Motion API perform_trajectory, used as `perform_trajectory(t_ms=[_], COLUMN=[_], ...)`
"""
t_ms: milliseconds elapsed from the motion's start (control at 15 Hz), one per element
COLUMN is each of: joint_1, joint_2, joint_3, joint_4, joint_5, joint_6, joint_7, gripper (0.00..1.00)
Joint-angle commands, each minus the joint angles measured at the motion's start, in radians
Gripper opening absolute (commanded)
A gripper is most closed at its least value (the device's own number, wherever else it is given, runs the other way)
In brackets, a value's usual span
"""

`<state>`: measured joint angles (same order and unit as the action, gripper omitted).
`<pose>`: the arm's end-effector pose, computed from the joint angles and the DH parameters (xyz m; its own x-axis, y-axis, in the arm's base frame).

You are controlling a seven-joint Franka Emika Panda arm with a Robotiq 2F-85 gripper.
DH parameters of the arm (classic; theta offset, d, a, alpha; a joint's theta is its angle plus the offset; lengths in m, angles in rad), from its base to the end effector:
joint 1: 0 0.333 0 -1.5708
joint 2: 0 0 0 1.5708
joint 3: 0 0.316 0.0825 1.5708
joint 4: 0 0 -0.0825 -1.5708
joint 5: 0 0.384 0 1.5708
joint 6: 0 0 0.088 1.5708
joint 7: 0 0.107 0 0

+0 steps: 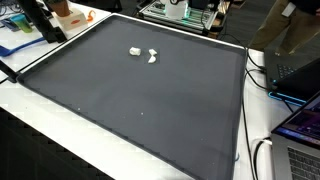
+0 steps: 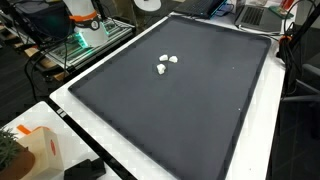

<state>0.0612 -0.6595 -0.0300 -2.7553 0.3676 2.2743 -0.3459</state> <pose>0.3511 0.0204 0.4240 0.9624 0.1295 0.2388 0.1924 -0.9455 -0.2626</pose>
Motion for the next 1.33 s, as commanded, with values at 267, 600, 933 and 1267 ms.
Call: perform_trajectory(t_ms=[267,600,933,1267], joint_1=[0.050,0.044,0.091,-0.026], joint_2=[0.054,0.057,0.261,0.448], joint_3=[0.134,0.131,0.049,0.040], joint_4=[0.003,0.005,0.124,0.246], joint_5=[-0.127,-0.130,-0.085,-0.256], joint_6=[0.180,0.180,0.124,0.136], joint_7=[0.244,0.244,0.166,0.230], gripper=[0.04,0.04,0.01,0.01])
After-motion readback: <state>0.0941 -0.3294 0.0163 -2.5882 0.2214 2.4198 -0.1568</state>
